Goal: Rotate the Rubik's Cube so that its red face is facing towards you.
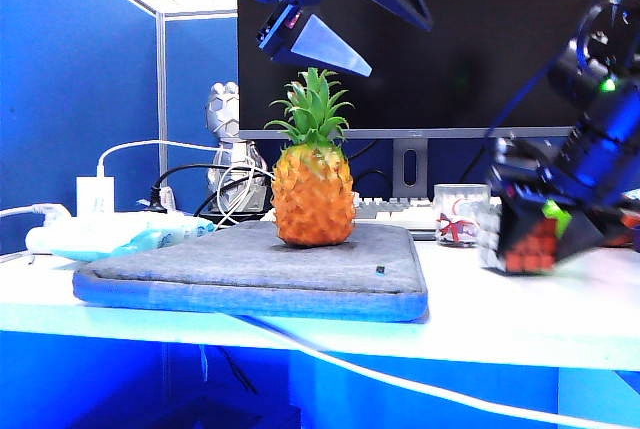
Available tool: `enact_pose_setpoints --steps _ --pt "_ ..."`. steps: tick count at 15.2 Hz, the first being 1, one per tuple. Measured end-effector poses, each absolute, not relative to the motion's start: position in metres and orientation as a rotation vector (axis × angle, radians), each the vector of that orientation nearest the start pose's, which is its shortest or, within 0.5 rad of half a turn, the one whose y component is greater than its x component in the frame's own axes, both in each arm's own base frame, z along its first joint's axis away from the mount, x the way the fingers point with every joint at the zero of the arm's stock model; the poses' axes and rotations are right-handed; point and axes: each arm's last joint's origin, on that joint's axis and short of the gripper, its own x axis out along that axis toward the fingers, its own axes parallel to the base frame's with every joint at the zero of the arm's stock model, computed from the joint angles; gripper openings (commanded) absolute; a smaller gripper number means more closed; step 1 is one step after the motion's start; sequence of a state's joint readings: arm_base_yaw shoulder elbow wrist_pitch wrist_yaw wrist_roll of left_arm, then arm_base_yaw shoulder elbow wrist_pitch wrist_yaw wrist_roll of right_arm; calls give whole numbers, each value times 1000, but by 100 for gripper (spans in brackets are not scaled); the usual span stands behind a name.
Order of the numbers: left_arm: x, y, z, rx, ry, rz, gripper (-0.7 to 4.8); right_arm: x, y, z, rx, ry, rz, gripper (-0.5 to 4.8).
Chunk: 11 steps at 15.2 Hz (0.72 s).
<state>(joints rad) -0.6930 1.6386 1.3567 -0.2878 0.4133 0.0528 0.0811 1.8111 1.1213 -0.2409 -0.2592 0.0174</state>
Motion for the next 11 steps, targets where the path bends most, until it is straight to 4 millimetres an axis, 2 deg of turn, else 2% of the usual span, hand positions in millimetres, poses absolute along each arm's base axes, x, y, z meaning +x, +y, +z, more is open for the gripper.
enact_pose_setpoints --steps 1,2,4,6,7,8,9,11 --pt "277 -245 305 139 561 -1075 479 367 38 182 109 915 329 39" --pt "280 -243 306 154 539 -1047 479 369 38 211 111 839 359 39" --pt "288 -236 309 143 508 -1020 479 362 38 253 78 723 402 30" --pt "302 -216 313 86 482 -1036 479 328 36 305 36 606 441 30" --pt "307 -206 317 54 465 -1058 479 314 33 319 21 588 458 30" --pt "316 -189 328 2 434 -1131 479 286 28 339 9 584 486 30" --pt "321 -178 336 -34 407 -1207 479 268 23 349 33 591 539 30" --pt "317 -178 340 -32 370 -1373 479 240 18 360 73 603 653 21"
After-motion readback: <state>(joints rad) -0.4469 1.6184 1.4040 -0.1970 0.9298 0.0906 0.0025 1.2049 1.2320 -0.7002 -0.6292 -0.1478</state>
